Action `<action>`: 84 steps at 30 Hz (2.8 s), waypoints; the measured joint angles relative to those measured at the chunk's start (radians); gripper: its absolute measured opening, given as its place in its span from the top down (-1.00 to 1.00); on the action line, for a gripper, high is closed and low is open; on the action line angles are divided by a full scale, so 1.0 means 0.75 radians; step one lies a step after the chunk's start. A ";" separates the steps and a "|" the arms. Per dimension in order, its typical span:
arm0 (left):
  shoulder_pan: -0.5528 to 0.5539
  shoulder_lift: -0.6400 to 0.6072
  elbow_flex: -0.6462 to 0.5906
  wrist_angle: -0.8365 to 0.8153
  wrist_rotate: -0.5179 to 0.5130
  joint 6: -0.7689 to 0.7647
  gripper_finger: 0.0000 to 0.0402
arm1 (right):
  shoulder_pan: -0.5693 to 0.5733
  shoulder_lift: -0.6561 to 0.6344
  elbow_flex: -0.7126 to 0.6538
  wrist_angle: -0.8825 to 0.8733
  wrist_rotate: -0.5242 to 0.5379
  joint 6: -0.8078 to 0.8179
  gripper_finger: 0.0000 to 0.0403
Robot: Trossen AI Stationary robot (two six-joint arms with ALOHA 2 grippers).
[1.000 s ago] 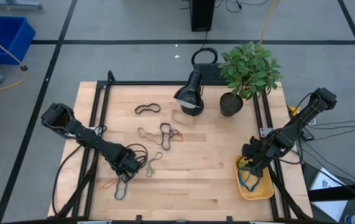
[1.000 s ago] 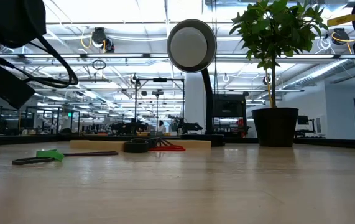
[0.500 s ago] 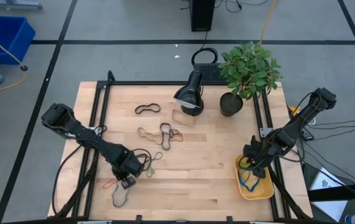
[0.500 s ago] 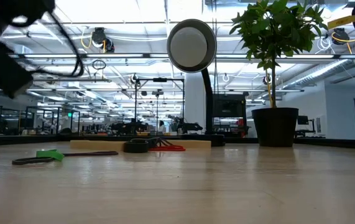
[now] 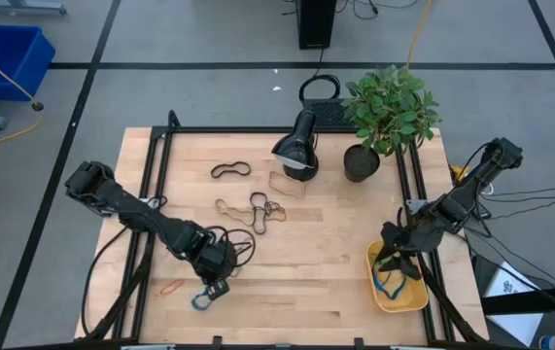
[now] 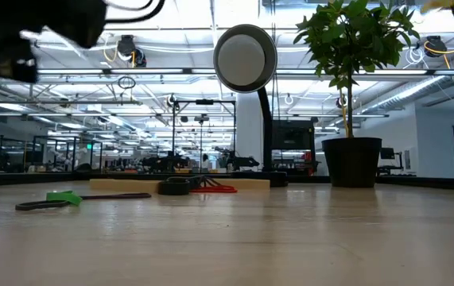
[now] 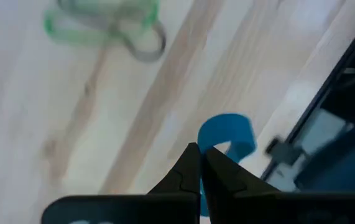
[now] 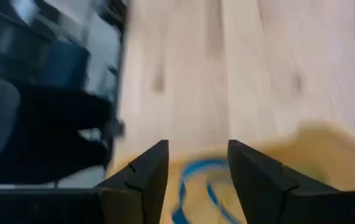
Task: Pick and place rubber bands into bin
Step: Put the blue rubber band into the yellow bin
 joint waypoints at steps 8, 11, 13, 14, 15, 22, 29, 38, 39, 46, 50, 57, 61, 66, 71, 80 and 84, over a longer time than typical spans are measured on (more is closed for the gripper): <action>0.112 -0.001 0.097 0.287 -0.335 0.195 0.97 | -0.001 -0.024 0.000 0.328 0.237 -0.307 0.21; 0.157 -0.001 0.100 0.452 -0.517 0.299 0.95 | -0.001 -0.024 0.000 0.435 0.245 -0.423 0.20; 0.183 -0.001 0.100 0.563 -0.600 0.391 0.97 | -0.001 -0.023 0.000 0.509 0.244 -0.476 0.20; 0.195 -0.001 0.100 0.620 -0.631 0.439 0.98 | -0.001 -0.022 0.000 0.548 0.244 -0.499 0.20; 0.206 0.001 0.100 0.680 -0.658 0.475 0.98 | -0.001 -0.022 0.000 0.587 0.244 -0.524 0.20; 0.249 0.058 0.100 1.089 -0.740 0.779 0.97 | 0.000 0.000 0.000 0.789 0.402 -0.757 0.21; 0.296 0.174 0.101 1.372 -0.742 0.917 0.95 | -0.071 0.129 0.000 0.881 0.621 -0.872 0.22; 0.340 0.272 0.100 1.563 -0.700 0.949 0.94 | -0.256 0.384 0.000 1.136 0.597 -0.866 0.22; 0.341 0.273 0.100 1.564 -0.700 0.949 0.96 | -0.275 0.412 0.000 1.176 0.572 -0.867 0.22; 0.341 0.275 0.100 1.567 -0.697 0.958 0.93 | -0.390 0.621 0.000 1.423 0.511 -0.865 0.23; 0.341 0.275 0.100 1.570 -0.697 0.966 0.97 | -0.428 0.705 0.000 1.519 0.405 -0.833 0.23; 0.341 0.275 0.100 1.570 -0.700 0.982 0.95 | -0.471 0.822 0.000 1.618 0.335 -0.757 0.23; 0.341 0.275 0.100 1.570 -0.703 0.982 0.96 | -0.489 0.875 0.000 1.673 0.298 -0.729 0.23; 0.341 0.275 0.100 1.570 -0.711 0.994 0.94 | -0.498 0.912 0.000 1.700 0.264 -0.685 0.30; 0.341 0.274 0.100 1.570 -0.711 0.993 0.94 | -0.498 0.912 0.000 1.701 0.265 -0.688 0.55; 0.341 0.274 0.100 1.570 -0.712 0.992 0.97 | -0.498 0.911 0.000 1.701 0.265 -0.722 0.97; 0.341 0.274 0.100 1.570 -0.712 0.992 0.84 | -0.498 0.911 0.000 1.701 0.263 -0.722 0.99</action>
